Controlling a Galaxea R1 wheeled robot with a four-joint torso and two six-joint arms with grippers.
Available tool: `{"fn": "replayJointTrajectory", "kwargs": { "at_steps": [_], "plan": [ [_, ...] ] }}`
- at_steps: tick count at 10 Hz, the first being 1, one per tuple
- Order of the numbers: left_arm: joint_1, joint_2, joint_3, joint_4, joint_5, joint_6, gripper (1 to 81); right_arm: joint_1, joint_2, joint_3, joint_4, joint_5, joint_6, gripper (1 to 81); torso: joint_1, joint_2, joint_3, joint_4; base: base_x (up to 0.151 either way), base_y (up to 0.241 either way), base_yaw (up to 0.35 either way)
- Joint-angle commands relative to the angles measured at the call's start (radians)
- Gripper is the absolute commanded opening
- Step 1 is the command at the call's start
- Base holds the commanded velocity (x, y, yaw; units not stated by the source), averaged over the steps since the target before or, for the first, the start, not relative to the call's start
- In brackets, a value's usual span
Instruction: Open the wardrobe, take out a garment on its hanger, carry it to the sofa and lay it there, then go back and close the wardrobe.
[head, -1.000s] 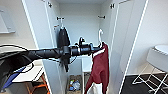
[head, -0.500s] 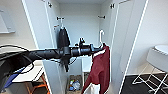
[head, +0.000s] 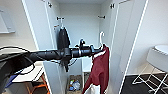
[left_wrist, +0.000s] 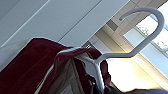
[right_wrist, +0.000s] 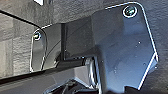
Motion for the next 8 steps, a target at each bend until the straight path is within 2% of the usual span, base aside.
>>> {"fn": "replayJointTrajectory", "kwargs": {
  "at_steps": [1, 3, 8],
  "plan": [
    [-0.182, 0.002, 0.002, 0.007, -0.094, 0.01, 1.0, 0.045, 0.006, 0.008, -0.002, -0.051, -0.003, 81.1, 0.0, 0.0, 0.0, 0.0, 0.0, 0.0, 0.0],
    [-0.184, 0.002, -0.001, 0.007, -0.096, 0.009, 1.0, 0.044, 0.006, 0.008, -0.002, -0.051, -0.003, 81.1, 0.0, 0.0, 0.0, 0.0, 0.0, 0.0, -0.049],
    [-0.178, -0.004, 0.005, 0.009, -0.096, 0.009, 1.0, 0.038, 0.006, 0.008, 0.0, -0.04, -0.003, 81.1, 0.0, 0.0, 0.0, 0.0, 0.0, 0.0, -0.221]
  ]
}}
